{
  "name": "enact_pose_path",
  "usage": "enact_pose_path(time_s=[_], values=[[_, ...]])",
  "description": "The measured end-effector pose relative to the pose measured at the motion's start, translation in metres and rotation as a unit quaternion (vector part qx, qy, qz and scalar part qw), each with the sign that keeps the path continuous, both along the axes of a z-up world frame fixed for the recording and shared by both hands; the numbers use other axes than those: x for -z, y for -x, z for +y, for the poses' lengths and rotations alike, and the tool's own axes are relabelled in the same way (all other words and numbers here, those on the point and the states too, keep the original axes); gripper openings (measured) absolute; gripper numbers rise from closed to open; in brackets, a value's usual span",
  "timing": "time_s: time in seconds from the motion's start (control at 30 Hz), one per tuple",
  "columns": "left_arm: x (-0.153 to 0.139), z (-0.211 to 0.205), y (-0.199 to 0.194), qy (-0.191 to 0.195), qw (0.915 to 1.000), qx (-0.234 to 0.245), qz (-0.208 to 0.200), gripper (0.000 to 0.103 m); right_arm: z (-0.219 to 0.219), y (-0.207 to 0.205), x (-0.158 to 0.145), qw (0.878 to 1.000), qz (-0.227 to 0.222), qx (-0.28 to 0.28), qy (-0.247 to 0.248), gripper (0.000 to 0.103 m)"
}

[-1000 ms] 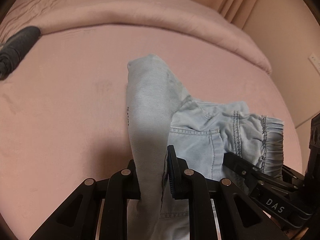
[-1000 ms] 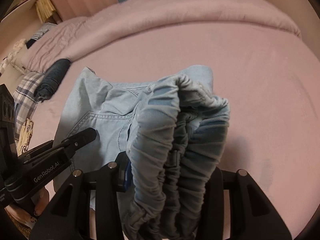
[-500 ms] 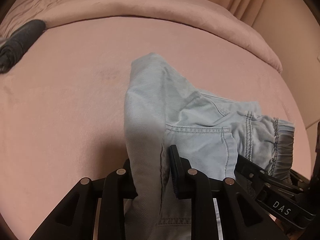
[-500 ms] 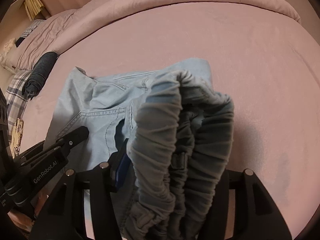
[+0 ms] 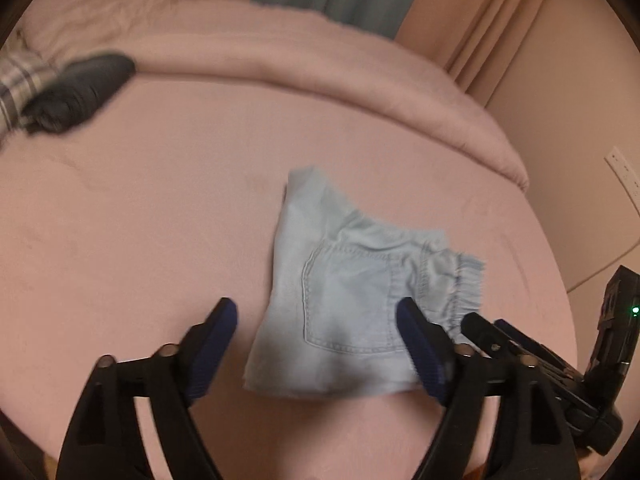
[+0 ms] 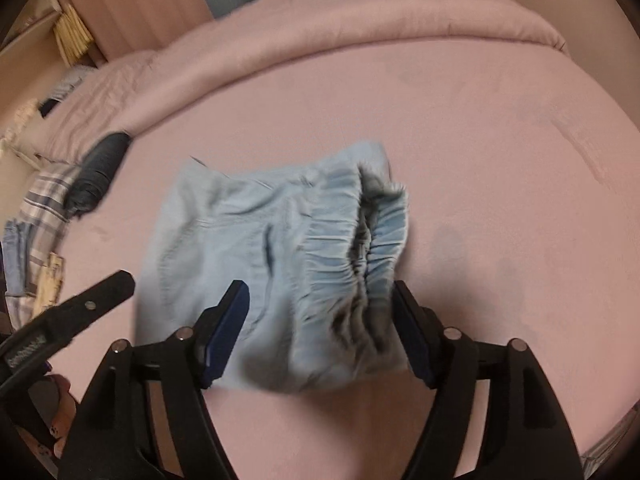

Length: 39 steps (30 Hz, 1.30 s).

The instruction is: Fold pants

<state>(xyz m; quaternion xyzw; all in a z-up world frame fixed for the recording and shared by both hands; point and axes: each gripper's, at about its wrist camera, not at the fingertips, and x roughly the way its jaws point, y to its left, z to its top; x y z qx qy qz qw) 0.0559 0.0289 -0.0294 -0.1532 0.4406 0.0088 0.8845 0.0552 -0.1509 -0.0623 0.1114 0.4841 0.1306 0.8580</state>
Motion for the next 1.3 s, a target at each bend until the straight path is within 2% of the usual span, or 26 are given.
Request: enact_pose_path(time_s=[0.1,0.23,0.37,0.9,1.3], values=[[-0.025,-0.003,0.022,-0.022,0.9994,-0.007,-0.027,0.102,-0.003,0.02,-0.031,0.999,-0.041,-0.003,-0.013,0.09],[-0.043,-0.012,0.033,-0.045,0.9985,-0.004,-0.033,0.102,-0.003,0.046,-0.063,0.996,-0.087,-0.006,-0.021,0.103],[-0.052,-0.012,0.042,-0.049,0.998,-0.002,-0.04,0.102,0.0,0.063,-0.081,0.994,-0.111,-0.01,-0.013,0.103],[-0.057,-0.031,0.064,-0.087,0.9943,0.006,-0.061,0.102,0.0,0.085,-0.087,0.992,-0.121,0.012,0.022,0.103],[-0.064,-0.03,0.07,-0.086,0.993,0.008,-0.081,0.102,0.005,0.089,-0.089,0.991,-0.126,0.018,0.034,0.103]])
